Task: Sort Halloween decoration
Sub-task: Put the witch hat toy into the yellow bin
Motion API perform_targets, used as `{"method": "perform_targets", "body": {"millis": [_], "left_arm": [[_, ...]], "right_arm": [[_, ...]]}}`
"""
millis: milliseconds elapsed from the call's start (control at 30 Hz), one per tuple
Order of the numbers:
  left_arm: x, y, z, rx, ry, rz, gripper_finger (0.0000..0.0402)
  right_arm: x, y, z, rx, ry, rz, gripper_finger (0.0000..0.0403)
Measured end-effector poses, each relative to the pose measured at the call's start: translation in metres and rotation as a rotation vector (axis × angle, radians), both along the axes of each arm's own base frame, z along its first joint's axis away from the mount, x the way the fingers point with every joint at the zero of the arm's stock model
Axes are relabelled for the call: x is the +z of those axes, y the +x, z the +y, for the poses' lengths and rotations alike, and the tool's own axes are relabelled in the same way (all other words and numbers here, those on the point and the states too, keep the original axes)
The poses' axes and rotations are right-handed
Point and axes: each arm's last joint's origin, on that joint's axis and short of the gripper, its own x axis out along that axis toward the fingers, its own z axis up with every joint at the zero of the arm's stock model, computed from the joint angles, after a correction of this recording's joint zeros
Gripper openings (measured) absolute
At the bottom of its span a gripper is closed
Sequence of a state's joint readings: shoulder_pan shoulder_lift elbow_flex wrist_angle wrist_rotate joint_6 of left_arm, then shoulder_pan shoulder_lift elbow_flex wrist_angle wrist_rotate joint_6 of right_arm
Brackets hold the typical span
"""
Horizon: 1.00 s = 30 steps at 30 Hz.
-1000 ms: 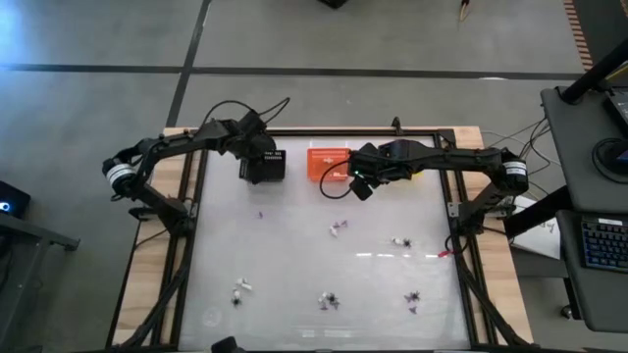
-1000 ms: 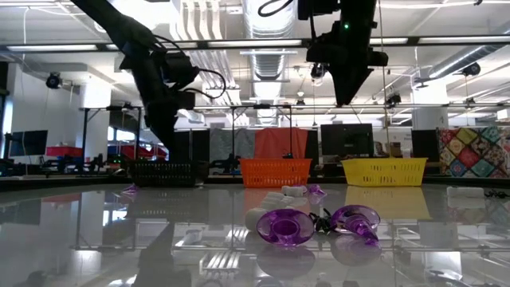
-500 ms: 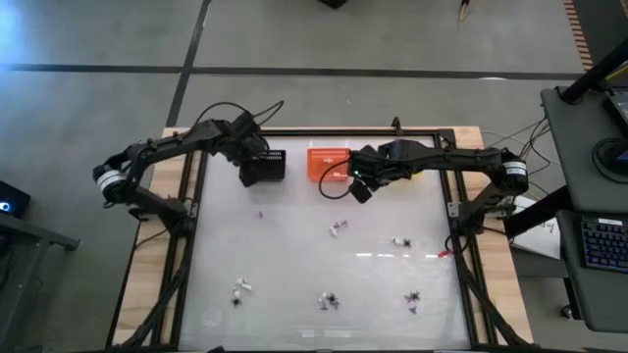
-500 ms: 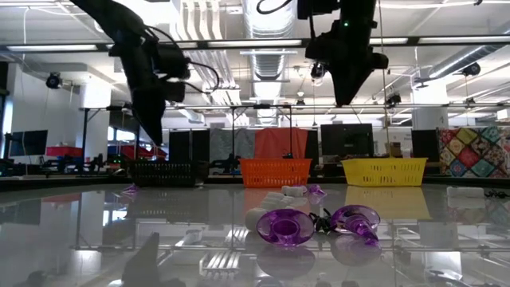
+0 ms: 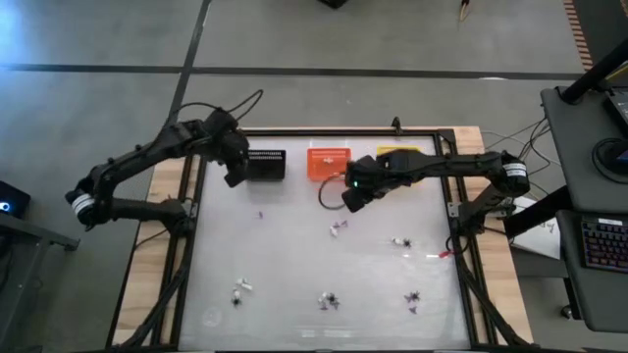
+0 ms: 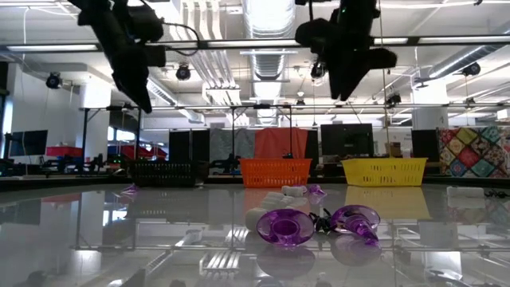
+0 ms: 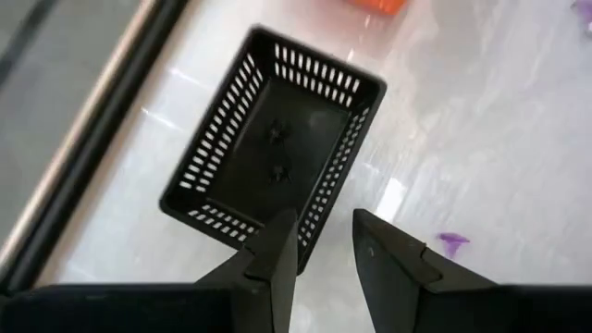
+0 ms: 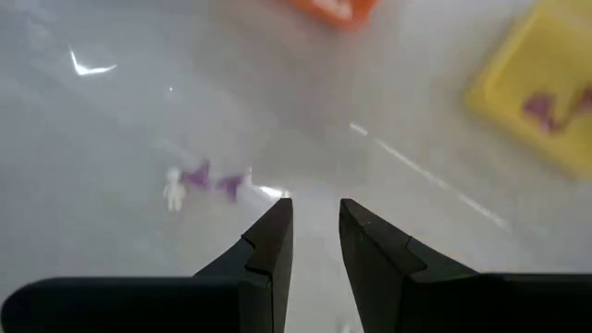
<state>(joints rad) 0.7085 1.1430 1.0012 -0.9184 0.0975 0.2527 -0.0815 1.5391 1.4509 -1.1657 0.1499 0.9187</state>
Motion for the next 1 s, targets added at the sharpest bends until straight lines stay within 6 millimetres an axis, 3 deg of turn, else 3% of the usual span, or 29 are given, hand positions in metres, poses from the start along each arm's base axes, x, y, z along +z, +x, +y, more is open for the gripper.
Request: {"method": "perform_targets", "body": {"millis": [400,733,1000], "left_arm": [[0.02,-0.017,-0.014,-0.055,0.105,-0.07,0.0091],[0.02,-0.017,-0.014,-0.088,0.124,-0.059,0.0091],[0.02,-0.017,-0.014,-0.089,0.124,-0.058,0.0091]], "right_arm": [[-0.009,-0.015,0.101,-0.168,0.095,0.015,0.0084],[-0.048,-0.052,0.188,-0.331,0.261,0.183,0.0084],[-0.075,-0.065,0.237,-0.238,0.264,0.22,0.0084]]}}
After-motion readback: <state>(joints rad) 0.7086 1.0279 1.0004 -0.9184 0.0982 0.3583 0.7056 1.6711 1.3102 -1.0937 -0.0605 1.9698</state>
